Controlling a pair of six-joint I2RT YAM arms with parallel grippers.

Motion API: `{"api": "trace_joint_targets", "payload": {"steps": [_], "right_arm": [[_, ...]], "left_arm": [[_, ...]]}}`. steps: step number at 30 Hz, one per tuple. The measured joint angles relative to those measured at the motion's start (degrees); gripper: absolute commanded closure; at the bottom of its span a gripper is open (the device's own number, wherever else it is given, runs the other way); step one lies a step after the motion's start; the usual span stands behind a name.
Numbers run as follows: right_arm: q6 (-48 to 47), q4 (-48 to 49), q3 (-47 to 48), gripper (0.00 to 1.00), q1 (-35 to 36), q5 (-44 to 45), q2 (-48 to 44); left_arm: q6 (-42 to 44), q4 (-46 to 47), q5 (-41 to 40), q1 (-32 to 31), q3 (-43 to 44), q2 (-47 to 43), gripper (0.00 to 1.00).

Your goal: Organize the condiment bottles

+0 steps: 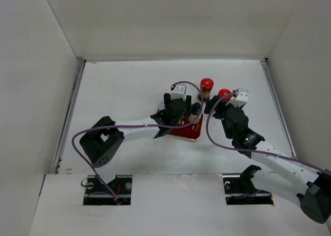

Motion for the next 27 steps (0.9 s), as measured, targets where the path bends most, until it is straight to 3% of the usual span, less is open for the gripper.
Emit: {"api": "trace_joint_targets", "payload": {"steps": [3, 8, 10, 12, 15, 16, 22, 27], "right_arm": [[0.02, -0.02, 0.00, 0.05, -0.42, 0.00, 0.09], [0.50, -0.09, 0.00, 0.46, -1.44, 0.15, 0.79], [0.87, -0.09, -0.02, 0.51, -2.93, 0.24, 0.83], [1.36, -0.09, -0.02, 0.43, -5.22, 0.35, 0.94], [2.32, -0.07, 0.04, 0.03, -8.24, 0.57, 3.19], [2.32, -0.17, 0.15, 0.00, -9.03, 0.70, 4.79], [2.36, -2.19, 2.08, 0.00, -11.39, 0.59, 13.92], [2.34, -2.19, 6.03, 0.00, -15.23, -1.22, 18.67]], "left_arm": [[0.20, 1.11, -0.96, -0.02, -0.22, -0.04, 0.19], [0.31, 2.47, -2.08, -0.26, -1.92, -2.05, 0.09], [0.44, 2.69, -2.19, -0.52, -2.64, -3.78, 0.07], [0.59, 2.82, -2.19, -0.85, -2.97, -5.92, 0.05], [1.03, 3.37, -2.10, -1.33, -2.99, -9.44, 0.04], [1.14, 3.54, -2.05, -1.55, -2.99, -10.71, 0.04], [1.60, 5.53, -1.03, -2.01, -6.43, -20.81, 0.06], [1.14, 6.25, -1.03, 0.24, -16.28, -31.74, 0.18]]}}
